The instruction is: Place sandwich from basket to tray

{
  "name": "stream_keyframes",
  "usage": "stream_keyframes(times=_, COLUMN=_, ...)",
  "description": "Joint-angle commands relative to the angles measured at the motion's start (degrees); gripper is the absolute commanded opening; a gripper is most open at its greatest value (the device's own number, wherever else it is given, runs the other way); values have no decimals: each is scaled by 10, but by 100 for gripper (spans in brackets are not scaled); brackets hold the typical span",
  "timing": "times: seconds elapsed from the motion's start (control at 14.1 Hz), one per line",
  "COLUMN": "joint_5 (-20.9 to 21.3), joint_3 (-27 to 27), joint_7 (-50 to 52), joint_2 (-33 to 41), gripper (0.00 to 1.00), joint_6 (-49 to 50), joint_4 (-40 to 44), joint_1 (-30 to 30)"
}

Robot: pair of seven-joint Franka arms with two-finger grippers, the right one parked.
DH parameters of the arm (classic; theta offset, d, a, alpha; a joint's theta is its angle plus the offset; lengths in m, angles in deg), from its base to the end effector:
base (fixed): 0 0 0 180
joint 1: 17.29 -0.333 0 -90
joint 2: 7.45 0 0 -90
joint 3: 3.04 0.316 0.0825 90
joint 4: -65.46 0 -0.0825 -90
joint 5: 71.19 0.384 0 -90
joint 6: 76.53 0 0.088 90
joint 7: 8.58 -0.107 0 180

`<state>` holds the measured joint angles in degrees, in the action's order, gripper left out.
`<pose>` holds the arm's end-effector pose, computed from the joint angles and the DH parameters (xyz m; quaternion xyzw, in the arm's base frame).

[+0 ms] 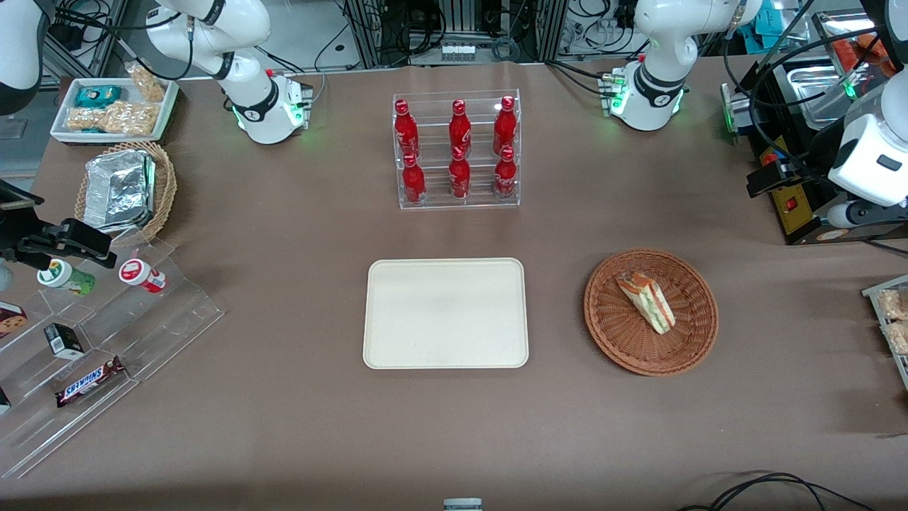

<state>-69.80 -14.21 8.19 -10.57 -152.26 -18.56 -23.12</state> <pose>0.5420 -0.0444 0.6239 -0.9900 -0.1005 0.0958 0.0256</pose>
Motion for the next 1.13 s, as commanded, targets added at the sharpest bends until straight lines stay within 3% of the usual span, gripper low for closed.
stream_keyframes(times=0.0, joint_5=5, joint_3=-2, joint_7=-9, joint_2=4, gripper=100, joint_6=18, joint_4=-2, joint_1=-2)
stream_keyframes(times=1.06, joint_5=-3, joint_3=-3, joint_7=28, joint_2=-23, gripper=100, joint_6=35, joint_4=-4, joint_1=1)
